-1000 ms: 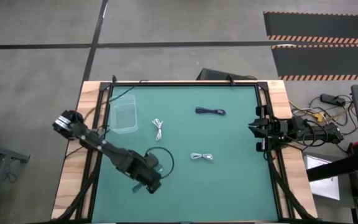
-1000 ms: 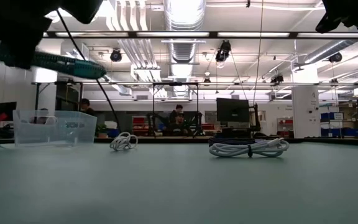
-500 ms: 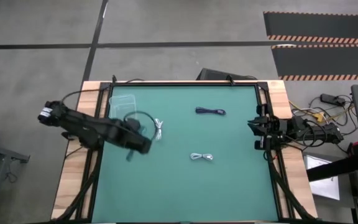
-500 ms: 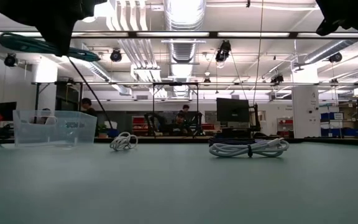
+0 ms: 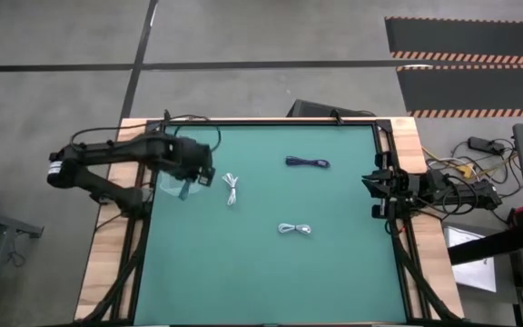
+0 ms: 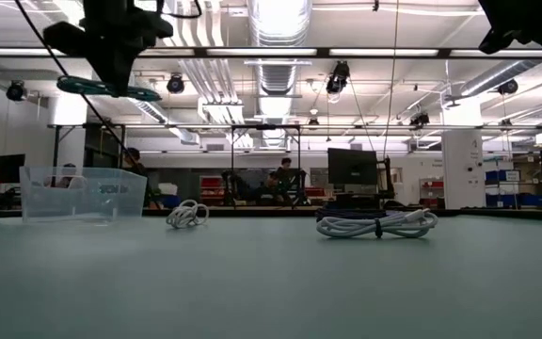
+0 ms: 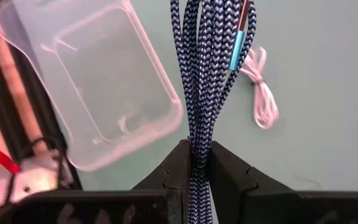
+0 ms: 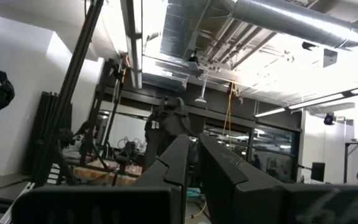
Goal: Pick and place USB-C Cables
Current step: Put the blue charger cable into the transparent bin
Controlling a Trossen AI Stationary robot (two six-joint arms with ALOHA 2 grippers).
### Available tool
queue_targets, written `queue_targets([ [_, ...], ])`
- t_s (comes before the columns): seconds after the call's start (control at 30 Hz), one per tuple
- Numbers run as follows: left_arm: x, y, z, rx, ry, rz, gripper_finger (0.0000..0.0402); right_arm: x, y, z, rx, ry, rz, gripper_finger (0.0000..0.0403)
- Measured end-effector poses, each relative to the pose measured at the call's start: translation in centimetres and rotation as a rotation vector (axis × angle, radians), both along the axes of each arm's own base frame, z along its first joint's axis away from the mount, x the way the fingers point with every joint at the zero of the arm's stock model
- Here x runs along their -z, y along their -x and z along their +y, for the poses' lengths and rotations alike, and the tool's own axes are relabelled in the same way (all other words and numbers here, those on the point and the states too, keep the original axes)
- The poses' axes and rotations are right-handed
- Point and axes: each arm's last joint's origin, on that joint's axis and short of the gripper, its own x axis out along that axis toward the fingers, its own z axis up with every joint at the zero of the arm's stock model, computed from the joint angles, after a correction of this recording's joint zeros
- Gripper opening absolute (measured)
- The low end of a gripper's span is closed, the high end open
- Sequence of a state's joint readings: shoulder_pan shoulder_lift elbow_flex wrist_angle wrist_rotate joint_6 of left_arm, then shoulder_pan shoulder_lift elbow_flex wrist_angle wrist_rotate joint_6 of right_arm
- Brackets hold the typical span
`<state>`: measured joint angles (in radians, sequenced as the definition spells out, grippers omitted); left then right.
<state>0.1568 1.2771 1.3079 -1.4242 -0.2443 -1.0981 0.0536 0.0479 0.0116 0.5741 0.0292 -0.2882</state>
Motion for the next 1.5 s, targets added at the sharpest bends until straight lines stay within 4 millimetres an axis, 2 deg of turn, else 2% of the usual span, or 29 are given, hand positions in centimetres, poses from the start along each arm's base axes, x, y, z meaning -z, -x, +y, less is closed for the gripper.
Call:
queue_targets([
  [0.3,1.0,0.3,4.5,0.002,-0.004,0.111,0.0029,0.0,0.0,0.0,0.002,0.003,-0.001,0.0027],
  [0.57,2.0,0.5,7.2,-0.037,-0.049,0.210,0.0029,0.0,0.0,0.0,0.005,0.009,-0.001,0.0027],
  [1.1,3.2,-0.2,8.2,-0.039,-0.088,0.313,0.0029,0.0,0.0,0.0,0.010,0.016,-0.001,0.0027],
  [1.3,3.5,0.3,9.3,-0.116,0.064,0.235,0.0022,0.0,0.0,0.0,0.010,0.016,-0.001,0.0027],
  [1.5,3.7,1.3,10.2,-0.172,0.128,0.201,0.0020,0.0,0.0,0.0,0.009,0.016,-0.001,0.0027],
])
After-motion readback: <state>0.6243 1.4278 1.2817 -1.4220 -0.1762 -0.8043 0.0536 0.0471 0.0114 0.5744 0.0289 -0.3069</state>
